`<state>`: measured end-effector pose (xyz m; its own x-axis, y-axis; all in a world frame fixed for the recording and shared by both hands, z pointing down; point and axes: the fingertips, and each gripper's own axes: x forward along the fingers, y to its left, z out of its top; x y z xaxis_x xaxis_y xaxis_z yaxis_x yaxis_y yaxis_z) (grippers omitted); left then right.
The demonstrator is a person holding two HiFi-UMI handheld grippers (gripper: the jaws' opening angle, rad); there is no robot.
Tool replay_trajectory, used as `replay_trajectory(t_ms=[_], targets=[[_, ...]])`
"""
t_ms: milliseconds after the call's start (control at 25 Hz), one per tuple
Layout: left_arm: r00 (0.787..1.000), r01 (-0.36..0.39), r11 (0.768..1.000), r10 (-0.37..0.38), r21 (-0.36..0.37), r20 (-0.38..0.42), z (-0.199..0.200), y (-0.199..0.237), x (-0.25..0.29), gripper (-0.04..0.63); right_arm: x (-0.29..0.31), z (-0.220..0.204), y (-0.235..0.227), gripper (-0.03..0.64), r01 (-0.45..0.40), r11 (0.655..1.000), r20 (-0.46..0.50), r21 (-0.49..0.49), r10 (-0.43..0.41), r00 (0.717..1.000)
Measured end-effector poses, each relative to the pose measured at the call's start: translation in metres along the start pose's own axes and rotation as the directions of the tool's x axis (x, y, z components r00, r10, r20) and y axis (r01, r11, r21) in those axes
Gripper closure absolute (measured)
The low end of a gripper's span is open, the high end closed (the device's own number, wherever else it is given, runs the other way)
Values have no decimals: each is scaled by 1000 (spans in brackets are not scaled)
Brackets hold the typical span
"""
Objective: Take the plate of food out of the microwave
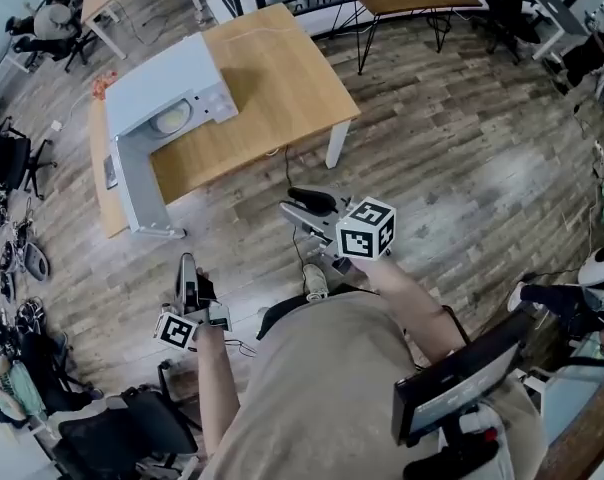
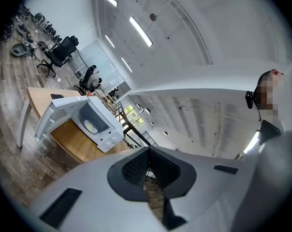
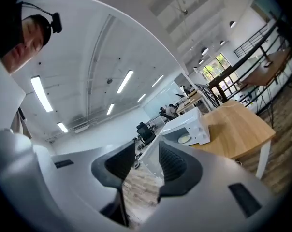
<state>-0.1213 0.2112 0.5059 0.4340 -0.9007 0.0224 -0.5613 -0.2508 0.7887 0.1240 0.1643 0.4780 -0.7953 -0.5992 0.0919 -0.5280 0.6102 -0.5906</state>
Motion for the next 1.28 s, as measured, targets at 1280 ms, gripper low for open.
replay_trajectory(t_ms=[1280], targets=[[1000,-25,997,26,66,-9,8,-7,7,591,-9,11,-43,483,48,988,138,147,-68,988]])
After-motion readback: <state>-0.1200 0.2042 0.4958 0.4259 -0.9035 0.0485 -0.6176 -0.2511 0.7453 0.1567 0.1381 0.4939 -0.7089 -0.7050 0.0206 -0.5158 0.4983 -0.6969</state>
